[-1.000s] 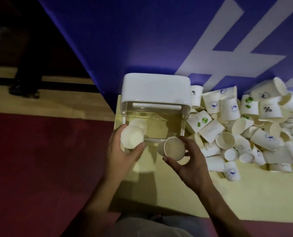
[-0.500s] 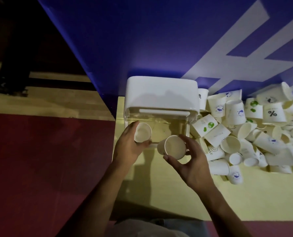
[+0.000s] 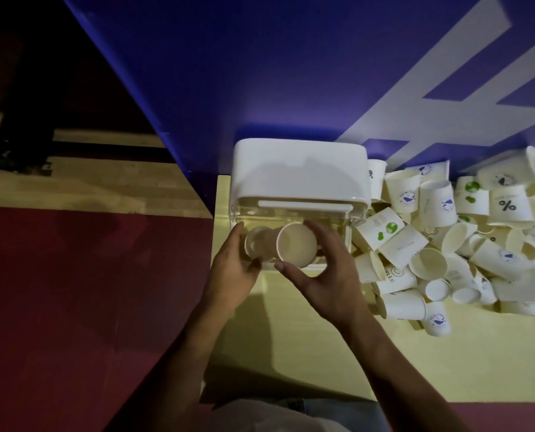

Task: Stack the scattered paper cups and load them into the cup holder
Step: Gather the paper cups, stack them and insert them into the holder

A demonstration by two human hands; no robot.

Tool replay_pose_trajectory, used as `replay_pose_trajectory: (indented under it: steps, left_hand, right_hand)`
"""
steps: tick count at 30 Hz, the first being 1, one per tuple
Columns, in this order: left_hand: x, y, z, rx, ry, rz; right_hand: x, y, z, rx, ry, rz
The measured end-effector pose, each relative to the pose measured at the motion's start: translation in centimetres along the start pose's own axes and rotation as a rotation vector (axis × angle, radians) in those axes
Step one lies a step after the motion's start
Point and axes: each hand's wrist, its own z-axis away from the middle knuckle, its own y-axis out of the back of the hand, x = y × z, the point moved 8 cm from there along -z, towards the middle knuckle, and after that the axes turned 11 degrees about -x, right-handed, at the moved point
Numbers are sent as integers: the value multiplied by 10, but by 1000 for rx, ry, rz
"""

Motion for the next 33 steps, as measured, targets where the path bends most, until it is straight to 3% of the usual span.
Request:
replay_pose_trajectory:
  steps: [7,24,33]
  left_hand:
    - [8,19,15,126,-6,331]
    - [-5,3,-1,44,-24,92]
    - [-12,4,1,52,21,133]
  right_hand:
    - [2,-39,-21,-129,44,78]
    - [54,-80,-37,-336,-13,105]
    - [58,-89,-48,-475,-23,134]
